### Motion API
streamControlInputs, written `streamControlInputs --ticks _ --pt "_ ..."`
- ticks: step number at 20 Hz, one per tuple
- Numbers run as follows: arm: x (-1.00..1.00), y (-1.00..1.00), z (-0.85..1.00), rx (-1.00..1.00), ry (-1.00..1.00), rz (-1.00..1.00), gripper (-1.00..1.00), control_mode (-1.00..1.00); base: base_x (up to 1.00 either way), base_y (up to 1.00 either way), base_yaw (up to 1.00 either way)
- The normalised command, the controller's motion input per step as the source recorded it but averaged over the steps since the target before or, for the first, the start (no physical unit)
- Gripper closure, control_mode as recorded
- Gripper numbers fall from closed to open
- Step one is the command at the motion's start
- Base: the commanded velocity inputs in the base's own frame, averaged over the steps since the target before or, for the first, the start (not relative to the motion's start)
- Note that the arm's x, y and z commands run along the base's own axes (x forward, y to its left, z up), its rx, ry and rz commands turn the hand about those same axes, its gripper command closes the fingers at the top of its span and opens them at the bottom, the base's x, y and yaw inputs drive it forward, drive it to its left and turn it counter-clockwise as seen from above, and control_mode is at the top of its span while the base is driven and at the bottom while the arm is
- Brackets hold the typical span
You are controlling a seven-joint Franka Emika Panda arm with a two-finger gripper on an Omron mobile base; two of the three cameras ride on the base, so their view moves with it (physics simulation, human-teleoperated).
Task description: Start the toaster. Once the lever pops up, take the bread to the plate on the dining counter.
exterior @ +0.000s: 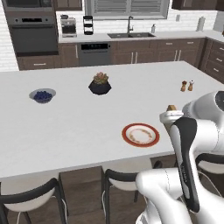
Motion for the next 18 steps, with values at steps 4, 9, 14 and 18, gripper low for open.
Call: streamControlInputs --ticks 4,9,14,18 --pt "0.19 -0.01 0.0 0.0 0.0 0.01 1.0 -1.0 0.0 0.0 0.0" --pt "0.78 -0.11 0.0 0.0 0.05 0.11 1.0 -1.0 0.0 0.0 0.0" --pt "0.88 -0.1 -0.04 0.0 0.06 0.18 1.0 -1.0 0.0 0.0 0.0" --pt "0.54 0.0 -0.08 0.0 0.12 0.21 1.0 -1.0 0.0 0.0 0.0"
